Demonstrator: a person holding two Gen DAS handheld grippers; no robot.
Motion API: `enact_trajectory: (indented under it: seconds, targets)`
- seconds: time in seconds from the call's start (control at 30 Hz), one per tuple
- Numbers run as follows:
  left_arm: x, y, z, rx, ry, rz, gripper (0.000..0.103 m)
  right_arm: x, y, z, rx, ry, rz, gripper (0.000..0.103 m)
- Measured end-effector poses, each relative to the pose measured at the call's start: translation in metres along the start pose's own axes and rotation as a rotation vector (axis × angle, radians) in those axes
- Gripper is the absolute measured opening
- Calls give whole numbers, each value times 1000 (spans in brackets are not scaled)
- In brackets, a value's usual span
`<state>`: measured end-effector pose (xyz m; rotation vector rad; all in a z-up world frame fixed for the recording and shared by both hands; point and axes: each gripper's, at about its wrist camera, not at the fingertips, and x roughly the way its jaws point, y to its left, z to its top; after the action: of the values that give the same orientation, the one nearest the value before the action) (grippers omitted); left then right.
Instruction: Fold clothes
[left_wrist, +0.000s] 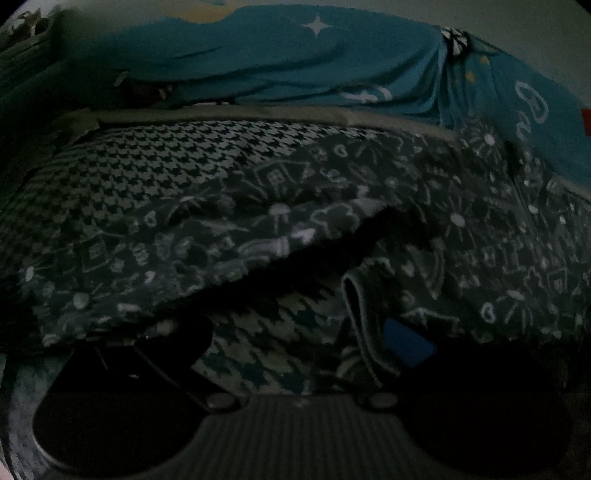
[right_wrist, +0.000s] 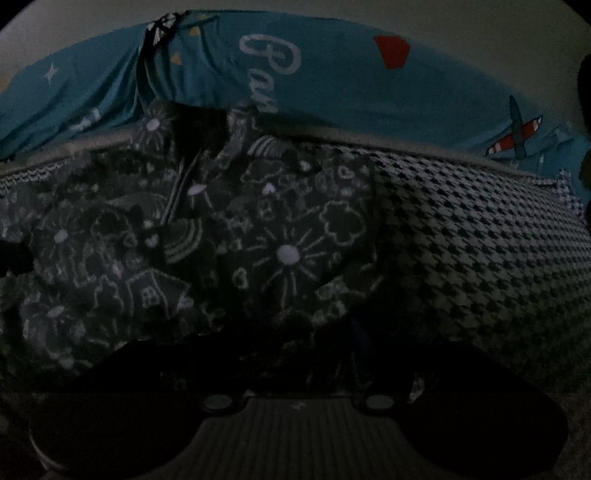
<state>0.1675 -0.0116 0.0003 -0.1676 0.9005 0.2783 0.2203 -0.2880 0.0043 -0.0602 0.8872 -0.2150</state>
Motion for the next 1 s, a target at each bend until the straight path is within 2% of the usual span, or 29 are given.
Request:
enact_trajectory:
  seconds: [0.4,0.73,1.0]
  targets:
    - [-8,22,5,-68,-17,33,103,-11,9,3,-5,-11,-59,62]
    - [-5,38,5,-139,10,34,103,-16,15,6,1,3,-36,62]
    - [-3,50,5,-173,13,93,103,-14,18,8,6,28,-23,62]
